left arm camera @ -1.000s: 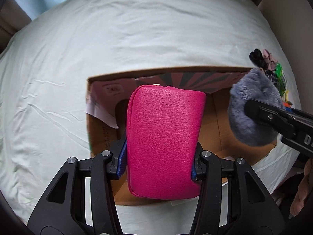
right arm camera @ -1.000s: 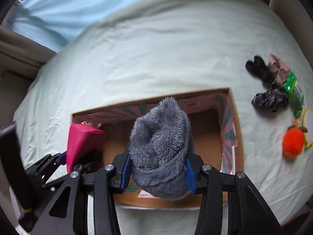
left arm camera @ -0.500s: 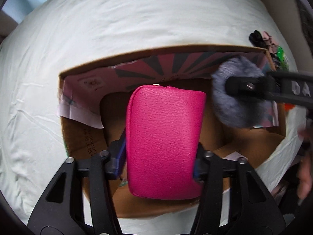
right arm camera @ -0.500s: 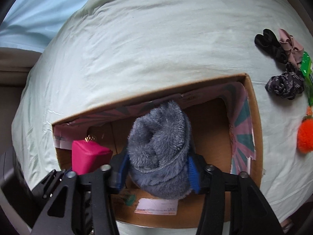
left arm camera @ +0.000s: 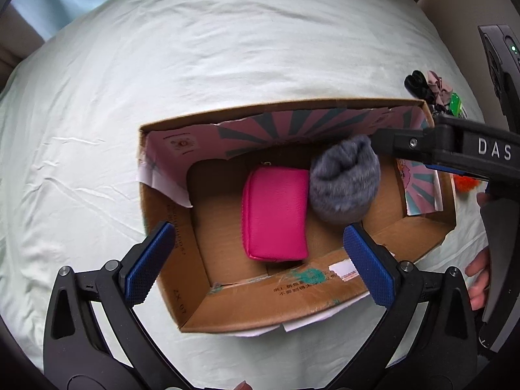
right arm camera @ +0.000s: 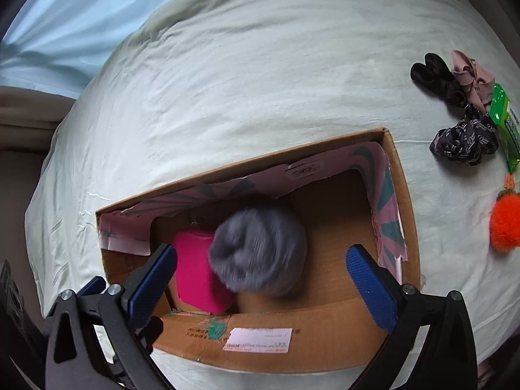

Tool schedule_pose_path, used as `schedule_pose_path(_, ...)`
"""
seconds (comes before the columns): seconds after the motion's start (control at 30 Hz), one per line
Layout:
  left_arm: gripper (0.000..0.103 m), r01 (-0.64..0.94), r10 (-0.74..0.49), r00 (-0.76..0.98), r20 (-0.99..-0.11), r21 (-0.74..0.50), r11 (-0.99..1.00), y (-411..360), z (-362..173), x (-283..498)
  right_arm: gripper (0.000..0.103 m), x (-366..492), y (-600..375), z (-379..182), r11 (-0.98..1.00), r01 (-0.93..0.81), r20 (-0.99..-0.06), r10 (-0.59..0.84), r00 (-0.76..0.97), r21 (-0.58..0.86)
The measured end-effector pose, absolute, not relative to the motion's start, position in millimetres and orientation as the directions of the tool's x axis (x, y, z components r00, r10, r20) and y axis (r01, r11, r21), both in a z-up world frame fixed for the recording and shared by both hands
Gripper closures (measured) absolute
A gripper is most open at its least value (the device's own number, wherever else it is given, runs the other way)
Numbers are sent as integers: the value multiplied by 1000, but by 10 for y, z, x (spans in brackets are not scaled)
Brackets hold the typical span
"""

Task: Organize soft objects
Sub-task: 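Open both tools to drop the pouch and sock into the box, then move both tools back toward the remaining items on the bed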

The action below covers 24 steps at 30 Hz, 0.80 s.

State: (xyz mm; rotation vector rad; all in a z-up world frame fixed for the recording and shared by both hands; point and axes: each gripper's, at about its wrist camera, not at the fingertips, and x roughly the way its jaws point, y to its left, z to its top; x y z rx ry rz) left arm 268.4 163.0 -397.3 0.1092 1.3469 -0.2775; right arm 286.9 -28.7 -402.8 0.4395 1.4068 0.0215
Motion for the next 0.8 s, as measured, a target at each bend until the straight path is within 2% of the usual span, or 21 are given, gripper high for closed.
schedule_pose_path(0.4, 0, 233, -128, 296, -947, -59, 971, 1734, -3418, 2392, 0, 2618, -154, -3420, 941, 127, -932, 280, 232, 314)
schedule_pose_path(0.8, 0, 184, -104, 439, -892, -23, 983, 1907, -2522, 1763, 0, 1958, -46, -2347, 971, -29, -873, 224, 434, 236)
